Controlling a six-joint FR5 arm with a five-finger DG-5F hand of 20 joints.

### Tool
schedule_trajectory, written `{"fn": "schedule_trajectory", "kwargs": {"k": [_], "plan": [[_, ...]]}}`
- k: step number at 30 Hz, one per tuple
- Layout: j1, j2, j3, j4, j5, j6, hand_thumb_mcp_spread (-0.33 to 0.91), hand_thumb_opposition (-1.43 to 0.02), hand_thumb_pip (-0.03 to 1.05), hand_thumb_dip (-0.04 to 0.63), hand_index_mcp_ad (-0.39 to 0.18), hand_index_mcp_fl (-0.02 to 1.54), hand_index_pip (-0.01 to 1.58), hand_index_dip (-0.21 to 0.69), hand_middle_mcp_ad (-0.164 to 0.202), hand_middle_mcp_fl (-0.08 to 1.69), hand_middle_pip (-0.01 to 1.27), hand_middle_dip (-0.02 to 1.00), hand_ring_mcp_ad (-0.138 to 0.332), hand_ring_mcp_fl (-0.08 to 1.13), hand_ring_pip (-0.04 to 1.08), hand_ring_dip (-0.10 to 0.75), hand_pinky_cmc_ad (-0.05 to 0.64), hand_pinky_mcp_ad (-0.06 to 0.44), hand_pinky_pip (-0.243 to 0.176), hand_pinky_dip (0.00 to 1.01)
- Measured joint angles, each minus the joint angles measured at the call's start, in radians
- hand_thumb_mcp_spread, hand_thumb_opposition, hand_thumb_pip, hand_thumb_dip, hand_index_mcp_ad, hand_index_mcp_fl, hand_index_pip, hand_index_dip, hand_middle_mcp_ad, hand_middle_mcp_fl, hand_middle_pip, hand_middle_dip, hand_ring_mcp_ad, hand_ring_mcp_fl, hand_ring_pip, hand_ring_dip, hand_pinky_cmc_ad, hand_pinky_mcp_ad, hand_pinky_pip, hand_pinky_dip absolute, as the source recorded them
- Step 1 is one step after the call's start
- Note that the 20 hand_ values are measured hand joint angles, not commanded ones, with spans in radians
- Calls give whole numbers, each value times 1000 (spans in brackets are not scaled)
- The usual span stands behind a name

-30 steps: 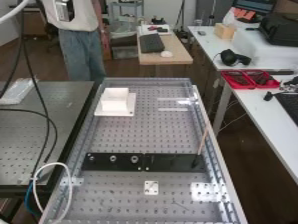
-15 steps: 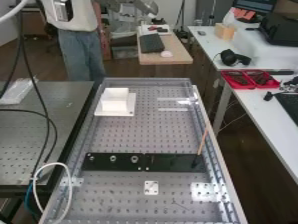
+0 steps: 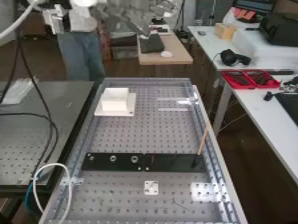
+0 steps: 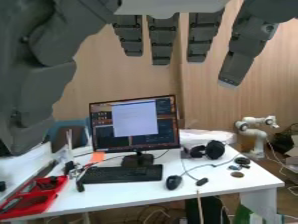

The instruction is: Grab the larger nut and place it in the white container

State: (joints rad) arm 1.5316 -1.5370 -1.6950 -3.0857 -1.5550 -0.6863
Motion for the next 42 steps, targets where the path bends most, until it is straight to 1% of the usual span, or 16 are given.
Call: {"fn": "schedule_trajectory", "kwargs": {"k": [2, 3, 5, 8, 10, 13, 17, 18, 22, 24, 27, 33, 35, 37, 41, 42], "plan": [[-3, 4, -32, 26, 5, 3, 206, -730, 483, 63, -24, 24, 89, -26, 86, 12, 126, 222, 173, 0, 77, 143, 401, 328, -106, 630], [-7, 8, -55, 44, 8, 7, 206, -730, 506, 77, -30, 30, 101, -44, 87, 10, 124, 223, 173, 0, 70, 150, 394, 335, -106, 646], [-13, 12, -90, 73, 12, 13, 206, -726, 552, 82, -40, 31, 148, -51, 87, 5, 127, 225, 173, 0, 70, 147, 410, 340, -106, 648], [-31, 19, -154, 129, 17, 25, 220, -742, 559, 94, -47, 28, 248, -58, 87, 7, 134, 222, 173, 0, 70, 150, 408, 340, -106, 648], [-47, 20, -189, 161, 17, 37, 218, -757, 572, 108, -68, 30, 309, -68, 89, 10, 134, 222, 175, 0, 72, 147, 408, 340, -106, 654], [-75, 10, -221, 179, 11, 47, 244, -775, 620, 126, -87, 33, 417, -68, 87, 10, 136, 222, 176, 0, 72, 147, 408, 340, -106, 654], [-106, -12, -253, 196, -1, 56, 262, -792, 620, 140, -105, 30, 588, -68, 87, 10, 133, 222, 176, 0, 72, 147, 412, 340, -106, 654], [-115, -20, -262, 203, -4, 60, 265, -799, 620, 140, -110, 30, 689, -68, 91, 10, 136, 222, 176, 0, 72, 147, 412, 342, -106, 651], [-149, -54, -296, 238, -18, 68, 281, -808, 637, 141, -126, 31, 901, -63, 87, 10, 133, 222, 176, 0, 70, 147, 412, 342, -106, 648], [-162, -70, -309, 256, -24, 67, 297, -822, 641, 159, -134, 21, 1011, -65, 91, 10, 133, 222, 178, 0, 70, 147, 408, 340, -106, 651], [-181, -96, -329, 296, -31, 74, 293, -819, 644, 159, -134, 21, 1190, -33, 91, 10, 133, 222, 178, 0, 70, 147, 408, 342, -106, 644], [-198, -140, -381, 411, -26, 78, 302, -831, 660, 159, -134, 24, 1396, 7, 91, 10, 133, 222, 178, 0, 70, 147, 408, 342, -106, 637], [-199, -152, -397, 447, -16, 77, 304, -831, 703, 162, -134, 21, 1433, 21, 91, 5, 133, 222, 176, 0, 70, 148, 410, 340, -106, 637], [-199, -176, -422, 496, 2, 81, 304, -836, 705, 164, -134, 24, 1461, 45, 91, 5, 136, 222, 176, 0, 70, 148, 410, 340, -106, 637], [-196, -204, -444, 542, 21, 85, 298, -834, 705, 175, -134, 21, 1524, 65, 91, 7, 133, 222, 176, 0, 70, 147, 410, 340, -106, 637], [-196, -216, -455, 568, 28, 85, 304, -848, 705, 175, -134, 21, 1520, 63, 91, 7, 133, 222, 176, 0, 70, 147, 410, 340, -106, 637]]}}
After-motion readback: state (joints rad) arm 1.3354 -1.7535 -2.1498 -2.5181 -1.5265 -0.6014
